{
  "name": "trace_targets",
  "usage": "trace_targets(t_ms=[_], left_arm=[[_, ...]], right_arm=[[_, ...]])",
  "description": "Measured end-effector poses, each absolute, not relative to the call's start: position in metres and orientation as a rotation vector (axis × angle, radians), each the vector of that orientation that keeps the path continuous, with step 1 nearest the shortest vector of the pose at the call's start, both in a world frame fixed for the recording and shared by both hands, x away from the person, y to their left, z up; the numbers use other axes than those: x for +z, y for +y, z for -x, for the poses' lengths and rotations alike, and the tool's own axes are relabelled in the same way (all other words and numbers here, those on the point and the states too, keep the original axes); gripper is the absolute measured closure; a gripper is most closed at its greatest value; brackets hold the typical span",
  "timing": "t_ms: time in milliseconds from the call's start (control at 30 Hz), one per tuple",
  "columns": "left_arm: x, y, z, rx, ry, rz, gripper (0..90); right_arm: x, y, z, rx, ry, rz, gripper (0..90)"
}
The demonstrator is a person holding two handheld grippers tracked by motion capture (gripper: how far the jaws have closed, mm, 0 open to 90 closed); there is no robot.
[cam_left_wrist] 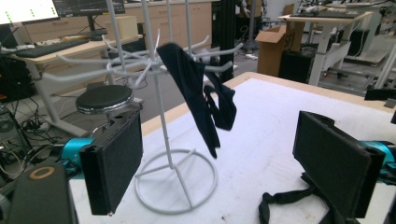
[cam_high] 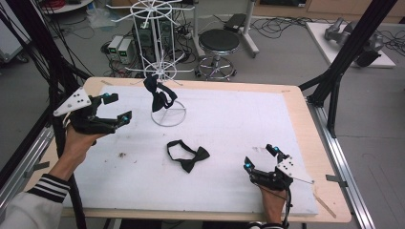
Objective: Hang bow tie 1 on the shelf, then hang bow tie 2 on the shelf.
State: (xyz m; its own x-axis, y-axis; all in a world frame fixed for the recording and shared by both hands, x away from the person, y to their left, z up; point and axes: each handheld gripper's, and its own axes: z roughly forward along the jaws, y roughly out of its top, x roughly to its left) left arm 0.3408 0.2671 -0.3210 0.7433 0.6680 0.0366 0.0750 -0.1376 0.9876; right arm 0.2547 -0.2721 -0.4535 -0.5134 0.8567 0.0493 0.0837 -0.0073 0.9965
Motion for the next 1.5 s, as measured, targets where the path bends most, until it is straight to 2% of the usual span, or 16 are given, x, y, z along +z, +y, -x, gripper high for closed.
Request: trace_targets(t_ms=[867, 1500], left_arm=[[-0.38, 0.285, -0.326, 0.537, 0.658, -1.668, 16.4], [-0.378, 0.285, -0.324, 0.539, 0.664, -1.698, 16.4]], right_arm=[[-0.453, -0.272, -0.254, 1.586, 1.648, -0.984, 6.7], [-0.454, -0.272, -0.255, 1.588, 1.644, -0.977, 6.7]])
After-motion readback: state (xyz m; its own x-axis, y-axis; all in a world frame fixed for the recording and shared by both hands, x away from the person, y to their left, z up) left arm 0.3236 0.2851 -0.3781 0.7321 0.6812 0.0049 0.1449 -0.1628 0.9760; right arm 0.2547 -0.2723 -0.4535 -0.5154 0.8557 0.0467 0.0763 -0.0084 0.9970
